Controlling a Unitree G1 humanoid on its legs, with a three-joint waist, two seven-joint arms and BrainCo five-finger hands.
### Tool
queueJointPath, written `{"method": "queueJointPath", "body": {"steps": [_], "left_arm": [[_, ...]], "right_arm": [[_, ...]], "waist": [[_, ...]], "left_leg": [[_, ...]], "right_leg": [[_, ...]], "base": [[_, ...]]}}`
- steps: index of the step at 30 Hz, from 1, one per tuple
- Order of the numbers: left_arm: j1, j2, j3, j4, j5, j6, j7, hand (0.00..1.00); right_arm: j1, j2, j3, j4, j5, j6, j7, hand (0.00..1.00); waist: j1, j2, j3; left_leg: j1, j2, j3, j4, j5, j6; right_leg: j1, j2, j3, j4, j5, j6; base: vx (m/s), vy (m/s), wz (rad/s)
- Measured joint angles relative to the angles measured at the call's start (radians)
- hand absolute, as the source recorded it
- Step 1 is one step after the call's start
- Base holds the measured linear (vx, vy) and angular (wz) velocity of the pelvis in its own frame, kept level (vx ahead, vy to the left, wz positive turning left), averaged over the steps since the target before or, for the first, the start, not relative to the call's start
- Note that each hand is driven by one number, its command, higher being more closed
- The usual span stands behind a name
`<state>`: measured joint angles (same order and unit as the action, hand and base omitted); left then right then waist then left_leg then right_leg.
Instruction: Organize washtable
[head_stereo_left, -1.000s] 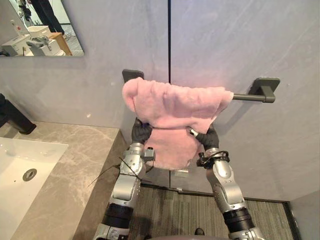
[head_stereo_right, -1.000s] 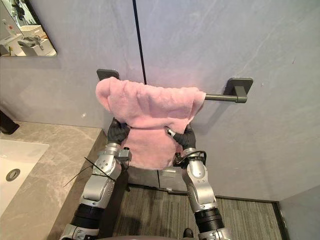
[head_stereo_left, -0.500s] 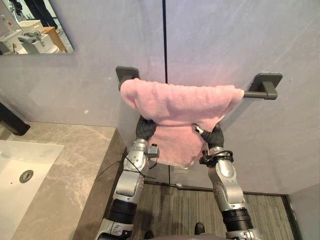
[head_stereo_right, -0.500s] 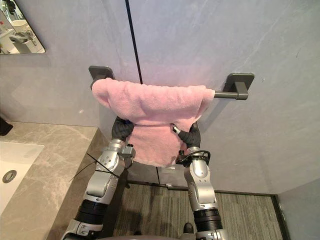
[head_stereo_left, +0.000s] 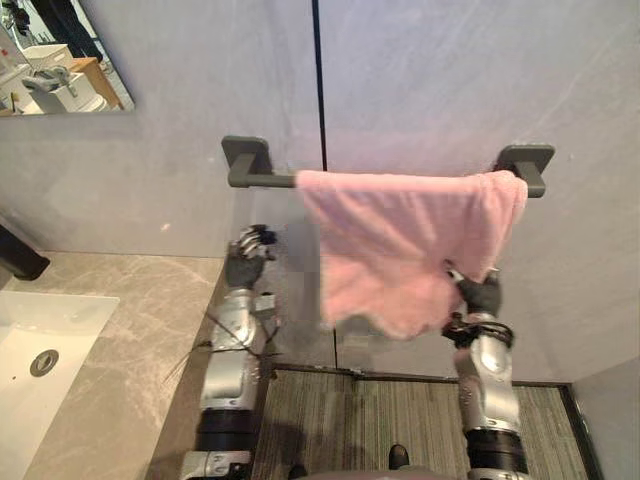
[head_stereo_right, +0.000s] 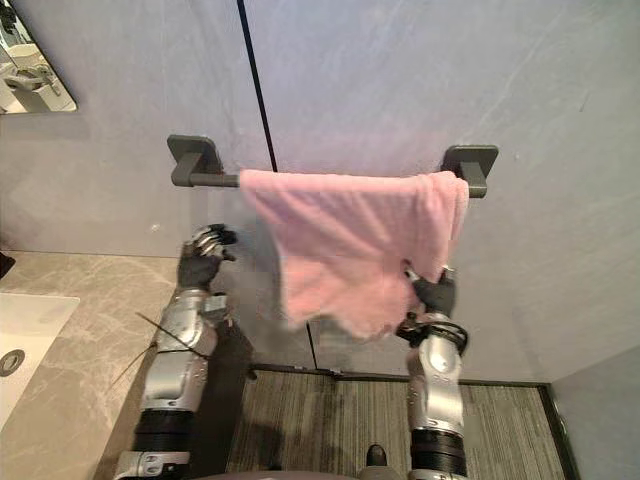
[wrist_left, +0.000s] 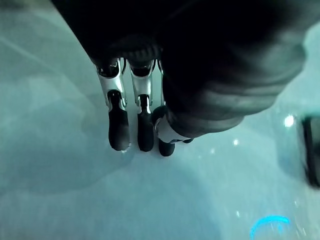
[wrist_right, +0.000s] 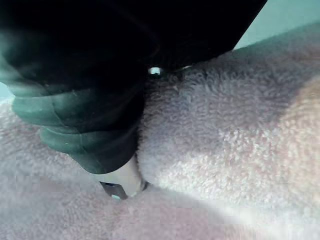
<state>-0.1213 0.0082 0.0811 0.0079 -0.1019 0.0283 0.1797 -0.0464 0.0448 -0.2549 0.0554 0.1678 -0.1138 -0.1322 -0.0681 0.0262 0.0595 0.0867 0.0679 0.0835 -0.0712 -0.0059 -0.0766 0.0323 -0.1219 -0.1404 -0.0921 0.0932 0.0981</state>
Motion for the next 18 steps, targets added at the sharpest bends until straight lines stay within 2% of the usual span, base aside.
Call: {"method": "queueJointPath", "body": {"steps": [5,6,18], "left_arm": [[0.024,-0.006,-0.002,0.000,-0.001,-0.006,0.003,0.00],[0.024,-0.006,-0.002,0.000,-0.001,-0.007,0.003,0.00],[0.052,-0.006,-0.001,-0.003,-0.001,-0.016,-0.001,0.00]], "right_arm": [[0.019,-0.009,0.006,-0.001,0.000,-0.001,0.002,1.00],[0.019,-0.009,0.009,-0.001,0.000,-0.001,0.002,0.00],[0.078,-0.015,0.021,0.039,0.001,0.012,0.010,0.00]], "waist": [[0.002,0.000,0.000],[0.002,0.000,0.000],[0.001,-0.001,-0.001]], "left_leg": [[0.010,0.001,0.004,0.000,0.000,0.000],[0.010,0.001,0.004,0.000,0.000,0.000],[0.010,0.003,0.006,0.000,0.000,0.000]], "right_leg": [[0.008,0.000,0.002,0.000,0.000,0.000],[0.008,0.000,0.003,0.000,0.000,0.000],[0.009,0.000,0.004,-0.003,0.002,0.001]], "base": [[-0.05,-0.021,-0.02],[-0.05,-0.022,-0.01],[-0.03,-0.015,0.00]]}}
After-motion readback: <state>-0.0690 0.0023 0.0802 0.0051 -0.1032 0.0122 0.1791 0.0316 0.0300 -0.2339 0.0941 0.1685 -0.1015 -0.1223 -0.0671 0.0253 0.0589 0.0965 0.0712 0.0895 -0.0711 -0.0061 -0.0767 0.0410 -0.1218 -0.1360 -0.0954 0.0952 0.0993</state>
